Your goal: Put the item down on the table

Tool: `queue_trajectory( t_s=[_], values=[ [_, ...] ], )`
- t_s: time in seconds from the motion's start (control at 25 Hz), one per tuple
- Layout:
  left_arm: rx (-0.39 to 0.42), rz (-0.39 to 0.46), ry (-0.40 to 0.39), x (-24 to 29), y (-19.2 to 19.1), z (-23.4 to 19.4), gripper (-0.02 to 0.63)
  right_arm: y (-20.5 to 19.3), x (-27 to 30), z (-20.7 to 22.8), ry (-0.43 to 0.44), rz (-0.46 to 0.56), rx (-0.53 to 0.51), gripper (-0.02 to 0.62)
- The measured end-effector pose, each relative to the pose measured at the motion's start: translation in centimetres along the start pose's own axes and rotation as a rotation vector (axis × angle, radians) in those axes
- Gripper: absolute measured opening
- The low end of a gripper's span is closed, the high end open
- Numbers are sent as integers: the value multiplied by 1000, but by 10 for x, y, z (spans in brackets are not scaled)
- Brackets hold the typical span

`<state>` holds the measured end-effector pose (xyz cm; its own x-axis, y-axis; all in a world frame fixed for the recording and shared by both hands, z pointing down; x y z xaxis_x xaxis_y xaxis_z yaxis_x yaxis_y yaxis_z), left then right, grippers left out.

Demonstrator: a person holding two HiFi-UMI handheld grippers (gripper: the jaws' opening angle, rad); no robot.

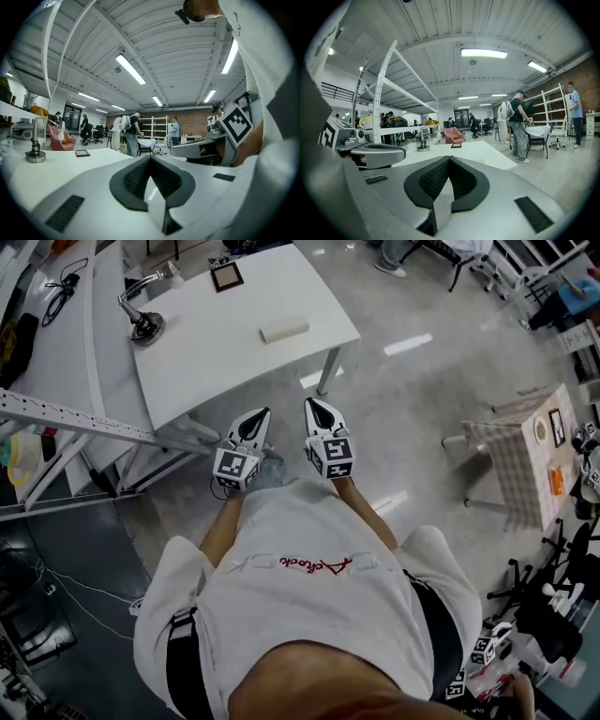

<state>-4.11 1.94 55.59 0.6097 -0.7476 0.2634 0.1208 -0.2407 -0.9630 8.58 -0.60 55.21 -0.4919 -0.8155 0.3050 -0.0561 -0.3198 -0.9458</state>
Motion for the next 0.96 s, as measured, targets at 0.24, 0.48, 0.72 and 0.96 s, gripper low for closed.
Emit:
queue_trajectory(
  t_s=[0.24, 0.48, 0.72, 0.96],
  values=[
    [2, 0, 1, -6, 0, 7, 17, -3, -8, -3, 0, 2, -4, 0],
    [8, -10, -11, -8, -7, 15, 17, -5, -12, -9, 5, 0, 4, 0],
    [17, -8, -18, -9, -7, 19, 17, -1, -15, -9, 3, 10, 15, 0],
    [15, 0, -13, -13, -9, 15, 17, -2, -15, -14, 0, 9, 15, 0]
  ],
)
Point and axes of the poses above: the fingertips, and each gripper's own axes: x forward along the fingers, z to its right, y out of its top, the point moved 3 cm from there along -x, backward along the fingers, and after that the axes turned 8 degrees about -z, right-handed, at the moved point
